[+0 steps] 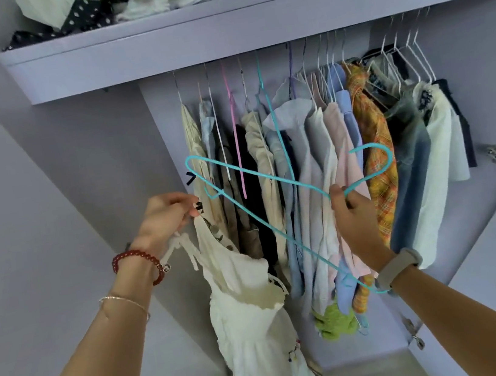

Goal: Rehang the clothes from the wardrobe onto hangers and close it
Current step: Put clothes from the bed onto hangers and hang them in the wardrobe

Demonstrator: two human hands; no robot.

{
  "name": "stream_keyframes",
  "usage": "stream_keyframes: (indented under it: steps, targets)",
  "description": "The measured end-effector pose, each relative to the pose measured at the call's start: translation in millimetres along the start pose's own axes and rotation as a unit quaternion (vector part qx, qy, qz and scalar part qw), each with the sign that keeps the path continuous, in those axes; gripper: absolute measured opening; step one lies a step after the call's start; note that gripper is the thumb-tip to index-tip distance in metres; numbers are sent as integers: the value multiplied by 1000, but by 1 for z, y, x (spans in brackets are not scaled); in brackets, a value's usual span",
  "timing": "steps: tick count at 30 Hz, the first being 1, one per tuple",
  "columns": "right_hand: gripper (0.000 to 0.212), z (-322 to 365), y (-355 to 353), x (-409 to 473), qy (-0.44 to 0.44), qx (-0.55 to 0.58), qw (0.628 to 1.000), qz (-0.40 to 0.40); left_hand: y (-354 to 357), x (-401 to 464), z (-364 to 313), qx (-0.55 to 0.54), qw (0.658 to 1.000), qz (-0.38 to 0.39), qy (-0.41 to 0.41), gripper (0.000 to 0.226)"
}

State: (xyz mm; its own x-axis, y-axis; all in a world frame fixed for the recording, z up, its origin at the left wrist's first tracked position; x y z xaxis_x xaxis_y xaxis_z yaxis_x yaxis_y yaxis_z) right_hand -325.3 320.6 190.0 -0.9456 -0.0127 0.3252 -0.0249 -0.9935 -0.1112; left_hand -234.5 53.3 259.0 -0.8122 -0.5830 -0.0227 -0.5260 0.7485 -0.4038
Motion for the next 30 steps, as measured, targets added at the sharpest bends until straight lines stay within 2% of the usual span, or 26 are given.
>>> stream_keyframes:
  steps: [4,9,12,16,18,21,23,25,27,30]
  targets:
    - [49,-6,0,4,1,-14,1000,-9,-1,0,-7,-82,996,-14,32,29]
    - [43,-15,6,4,54,27,998,29,-3,-1,-11,-80,994,-2,70,31]
    - [52,-18,11,-3,47,22,998,28,-2,-5,-10,-113,990,59,57,29]
    - [52,-16,12,-7,13,26,999,16,-8,-8,-6,-138,978,156,14,27]
    - [51,-16,13,-7,16,40,999,15,-10,-9,-5,-122,977,174,8,22]
    - [50,-17,14,-8,44,70,996,12,-7,-12,-6,-46,986,160,18,15]
    - [50,-18,13,-8,66,89,994,1,-3,-13,-6,17,991,129,45,15]
    - [49,-16,12,-7,82,98,992,-10,1,-13,-4,35,993,94,66,17]
    - [48,-11,13,-6,91,104,990,-14,5,-11,2,3,995,77,60,17]
    - [50,-1,17,-4,118,140,983,-12,13,-14,23,-124,990,35,54,10]
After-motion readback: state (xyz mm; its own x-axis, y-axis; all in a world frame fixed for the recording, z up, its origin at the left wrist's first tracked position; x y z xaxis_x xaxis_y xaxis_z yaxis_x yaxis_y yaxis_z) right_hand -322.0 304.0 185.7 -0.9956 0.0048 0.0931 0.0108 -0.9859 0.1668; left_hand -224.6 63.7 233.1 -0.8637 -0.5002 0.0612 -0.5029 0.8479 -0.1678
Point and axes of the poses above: each hand's wrist, its own x-axis towards the middle knuckle, its own y-axis out of the palm, z = x × y, the point moved 1 cm from there along x, towards the middle knuckle, and after that the axes turned 1 degree about x, right-handed, at the moved point
